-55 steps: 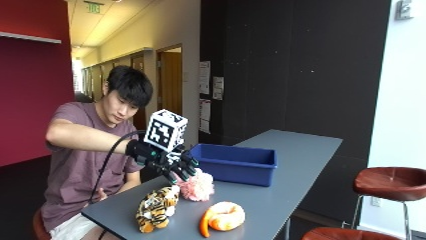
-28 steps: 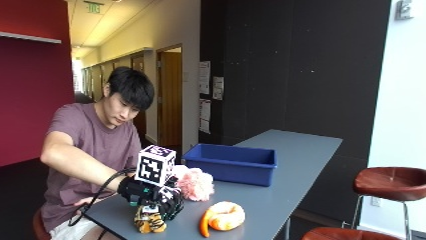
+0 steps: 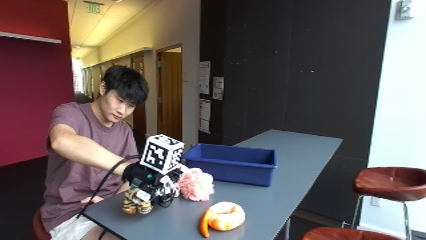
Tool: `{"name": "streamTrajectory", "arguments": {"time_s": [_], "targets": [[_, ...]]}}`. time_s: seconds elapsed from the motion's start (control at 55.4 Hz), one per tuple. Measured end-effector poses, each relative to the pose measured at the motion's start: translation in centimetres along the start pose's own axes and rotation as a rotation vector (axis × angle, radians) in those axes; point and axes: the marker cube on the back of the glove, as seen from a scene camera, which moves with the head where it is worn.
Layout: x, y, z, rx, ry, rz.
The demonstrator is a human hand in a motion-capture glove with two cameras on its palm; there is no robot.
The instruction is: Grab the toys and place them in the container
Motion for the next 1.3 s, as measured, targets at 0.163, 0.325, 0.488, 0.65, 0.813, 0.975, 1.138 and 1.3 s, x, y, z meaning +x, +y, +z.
{"name": "streamTrajectory", "arguments": {"time_s": [0.163,0.325,0.488,0.65,0.813,0.975,1.138,1.3], "targets": [[-0.8,2.0,-6.6,0.057,-0.017,0.026],[-4.0,3.4,-15.4,0.213,-0.060,0.001],[-11.6,3.0,-22.4,0.333,-0.109,-0.088],[-22.8,1.2,-24.3,0.352,-0.150,-0.190],[-31.1,-0.2,-22.1,0.349,-0.046,-0.338],[-36.0,-0.6,-20.7,0.308,-0.010,-0.358],[-37.8,-0.2,-18.8,0.082,0.078,-0.476],[-34.4,-0.1,-19.2,0.070,0.054,-0.422]]}}
